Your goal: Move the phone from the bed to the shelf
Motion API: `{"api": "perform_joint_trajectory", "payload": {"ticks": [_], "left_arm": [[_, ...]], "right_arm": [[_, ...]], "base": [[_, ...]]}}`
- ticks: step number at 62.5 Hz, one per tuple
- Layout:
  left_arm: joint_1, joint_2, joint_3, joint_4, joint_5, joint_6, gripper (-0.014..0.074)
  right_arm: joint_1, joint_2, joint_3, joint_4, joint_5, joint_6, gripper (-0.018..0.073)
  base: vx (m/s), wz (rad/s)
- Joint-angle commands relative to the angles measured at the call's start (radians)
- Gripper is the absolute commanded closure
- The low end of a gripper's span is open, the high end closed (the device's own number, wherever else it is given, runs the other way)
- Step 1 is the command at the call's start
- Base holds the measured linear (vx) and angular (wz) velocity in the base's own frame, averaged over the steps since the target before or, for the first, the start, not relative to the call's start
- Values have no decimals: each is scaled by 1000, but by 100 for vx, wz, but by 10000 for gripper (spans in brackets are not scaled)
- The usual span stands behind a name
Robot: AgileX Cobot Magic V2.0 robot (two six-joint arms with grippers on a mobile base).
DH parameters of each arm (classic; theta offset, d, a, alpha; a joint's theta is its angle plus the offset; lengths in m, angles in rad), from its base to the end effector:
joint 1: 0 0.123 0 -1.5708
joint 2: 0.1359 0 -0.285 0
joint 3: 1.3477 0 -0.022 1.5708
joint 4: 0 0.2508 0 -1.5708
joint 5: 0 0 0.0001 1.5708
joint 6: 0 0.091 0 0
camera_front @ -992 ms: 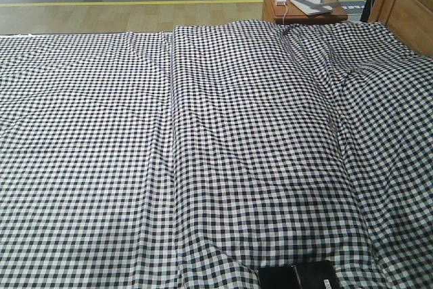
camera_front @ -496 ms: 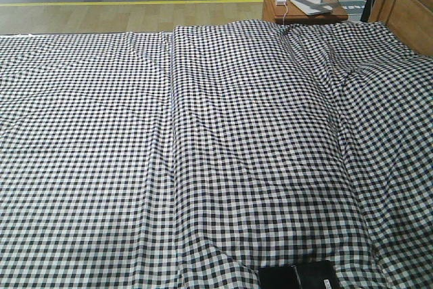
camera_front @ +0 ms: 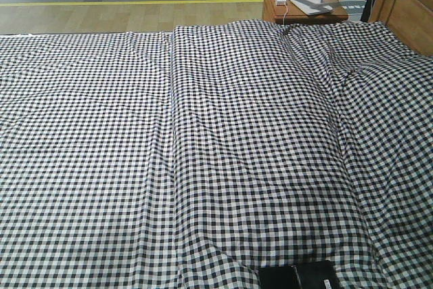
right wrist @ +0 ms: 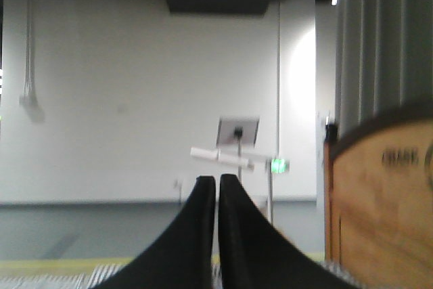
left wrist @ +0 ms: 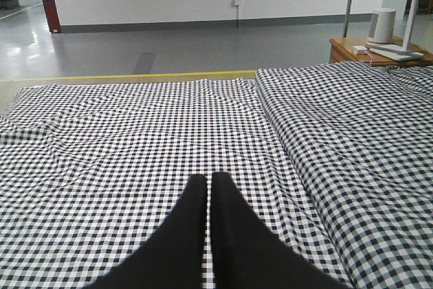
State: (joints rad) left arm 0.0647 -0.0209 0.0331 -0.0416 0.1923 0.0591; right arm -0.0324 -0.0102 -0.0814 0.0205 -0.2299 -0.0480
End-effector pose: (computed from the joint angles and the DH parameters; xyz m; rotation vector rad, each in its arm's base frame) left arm 0.0556 0.0029 0.1857 -0.0332 1.6879 0.0555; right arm 0.0436 -0.0018 0.2611 0.0067 1.1623 -0.0562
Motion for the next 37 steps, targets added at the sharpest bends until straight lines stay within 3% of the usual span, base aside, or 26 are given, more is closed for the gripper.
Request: {"api": "perform_joint_trajectory", "payload": {"ticks": [1, 14, 37], "left_arm": [[-3, -7, 6, -9, -74, 0, 595], [-3, -7, 6, -9, -74, 0, 595], [-3, -7, 6, -9, -74, 0, 595]], "right_arm": [[-7, -2, -132, -11, -65, -49, 564], [-7, 131, -400, -1, 27, -43, 564], [-7, 564, -809, 0, 557, -43, 546]], "base": [[0, 0], [0, 0], [0, 0]]}}
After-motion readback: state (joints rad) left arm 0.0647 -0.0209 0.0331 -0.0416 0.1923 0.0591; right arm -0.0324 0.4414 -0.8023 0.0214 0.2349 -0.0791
